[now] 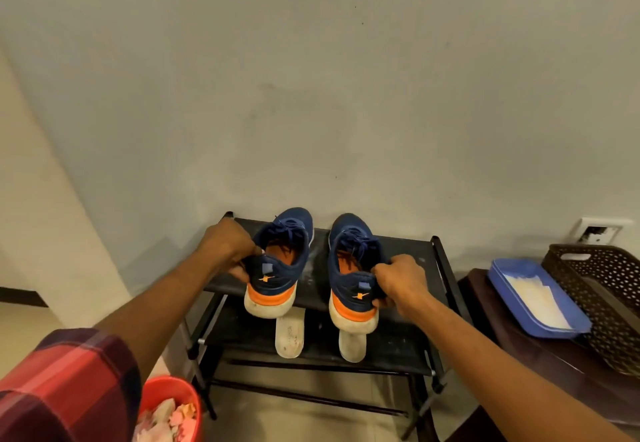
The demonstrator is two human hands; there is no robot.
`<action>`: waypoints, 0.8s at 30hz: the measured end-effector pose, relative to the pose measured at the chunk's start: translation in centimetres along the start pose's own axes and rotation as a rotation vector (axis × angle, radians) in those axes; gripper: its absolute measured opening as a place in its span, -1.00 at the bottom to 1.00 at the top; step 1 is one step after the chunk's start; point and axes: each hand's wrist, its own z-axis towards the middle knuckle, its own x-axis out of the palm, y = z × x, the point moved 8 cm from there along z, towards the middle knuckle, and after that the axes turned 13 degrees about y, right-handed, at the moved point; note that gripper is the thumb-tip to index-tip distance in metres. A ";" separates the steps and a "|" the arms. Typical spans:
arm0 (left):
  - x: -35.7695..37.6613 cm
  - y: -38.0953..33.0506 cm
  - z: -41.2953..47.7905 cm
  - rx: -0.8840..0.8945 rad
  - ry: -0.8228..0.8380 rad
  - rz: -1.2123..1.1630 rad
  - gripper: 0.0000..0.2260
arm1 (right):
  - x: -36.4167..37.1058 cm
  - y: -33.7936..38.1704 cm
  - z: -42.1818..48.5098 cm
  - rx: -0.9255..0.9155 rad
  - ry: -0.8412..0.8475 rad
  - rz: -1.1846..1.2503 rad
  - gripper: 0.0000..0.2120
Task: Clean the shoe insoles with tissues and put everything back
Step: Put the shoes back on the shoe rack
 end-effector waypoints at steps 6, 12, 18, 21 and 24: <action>0.1 1.1 -1.1 0.016 -0.100 -0.111 -0.73 | 0.1 -0.2 -1.1 0.020 0.009 -0.015 -0.78; -1.8 0.8 -5.0 0.091 -0.242 -0.157 -0.71 | -2.0 1.4 -4.4 -0.003 -0.031 -0.130 -0.54; -5.1 -1.2 -12.9 0.197 -0.316 -0.292 -0.90 | -5.5 6.8 -11.0 -0.191 -0.086 -0.128 -0.71; -4.3 -0.9 -17.1 0.218 -0.303 -0.329 -0.91 | -5.1 7.3 -14.4 -0.252 -0.078 -0.138 -0.75; -2.4 0.4 -20.2 0.206 -0.286 -0.335 -0.93 | -3.6 6.2 -16.8 -0.278 -0.037 -0.124 -0.81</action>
